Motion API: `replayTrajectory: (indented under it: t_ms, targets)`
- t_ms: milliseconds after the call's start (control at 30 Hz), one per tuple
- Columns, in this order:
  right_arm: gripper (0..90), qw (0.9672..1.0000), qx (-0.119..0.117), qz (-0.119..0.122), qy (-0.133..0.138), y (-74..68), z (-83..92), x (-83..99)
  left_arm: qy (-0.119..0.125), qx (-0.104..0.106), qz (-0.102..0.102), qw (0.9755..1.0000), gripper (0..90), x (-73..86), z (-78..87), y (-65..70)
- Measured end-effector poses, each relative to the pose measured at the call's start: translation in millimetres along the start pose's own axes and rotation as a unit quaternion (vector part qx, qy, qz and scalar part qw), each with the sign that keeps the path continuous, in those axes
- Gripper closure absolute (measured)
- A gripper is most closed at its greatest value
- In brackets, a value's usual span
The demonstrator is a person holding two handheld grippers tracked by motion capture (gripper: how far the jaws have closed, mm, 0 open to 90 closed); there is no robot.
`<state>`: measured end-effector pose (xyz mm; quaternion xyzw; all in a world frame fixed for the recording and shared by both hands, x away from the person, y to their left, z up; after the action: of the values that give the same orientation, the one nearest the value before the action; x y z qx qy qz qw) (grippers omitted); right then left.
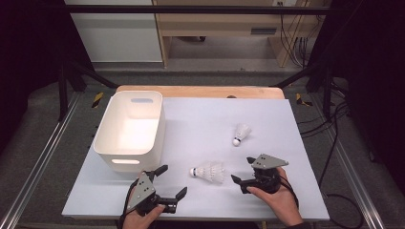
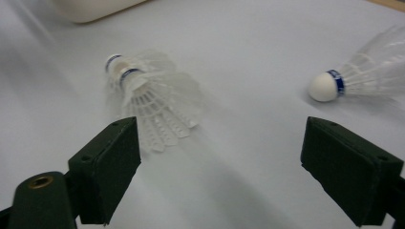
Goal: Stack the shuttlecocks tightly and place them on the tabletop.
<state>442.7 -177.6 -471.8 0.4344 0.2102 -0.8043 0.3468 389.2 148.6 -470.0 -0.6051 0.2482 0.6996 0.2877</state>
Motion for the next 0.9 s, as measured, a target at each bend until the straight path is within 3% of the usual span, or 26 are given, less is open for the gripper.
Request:
replayTrajectory:
  t_ms: [200, 300, 367, 467, 600, 900]
  targets:
    - [9.9, 0.9994, 0.022, -0.014, 0.025, 12.6, 12.6, 4.4, 0.005, 0.007, -0.012, 0.9999, 3.3, -1.0, 15.0, 2.2]
    - [8.8, 0.999, 0.026, -0.016, 0.033, 17.3, 16.7, 4.8, 0.009, 0.009, -0.006, 0.9999, 3.2, -1.1, 20.5, 1.0]
    - [6.8, 0.9988, 0.019, -0.017, 0.041, 18.1, 18.0, 2.5, 0.011, 0.01, 0.001, 0.9999, 3.1, -0.4, 23.5, -0.3]
    - [8.7, 0.9985, 0.017, -0.012, 0.051, 18.5, 19.2, -4.5, 0.006, 0.014, -0.005, 0.9999, 2.9, 1.8, 28.7, -2.8]
    - [11.5, 0.9991, 0.017, -0.005, 0.04, 25.5, 16.4, -19.2, 0.006, 0.008, -0.009, 0.9999, 2.6, 1.7, 34.3, -7.7]
    - [10.0, 0.9995, 0.028, -0.006, -0.011, 62.4, 4.0, -58.8, 0.004, -0.008, -0.012, 0.9999, 2.7, 2.6, 34.1, -12.3]
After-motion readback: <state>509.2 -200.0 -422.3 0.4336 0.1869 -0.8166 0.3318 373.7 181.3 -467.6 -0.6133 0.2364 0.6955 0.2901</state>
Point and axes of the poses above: each handheld gripper's, and its own axes: z roughly backward along the jaws, x roughly out of its underside, y roughly to its right, the point moved 3 cm from there along -z, roughly forward along the jaws, and after that the axes turned 4 degrees about -x, right-handed, at the moved point
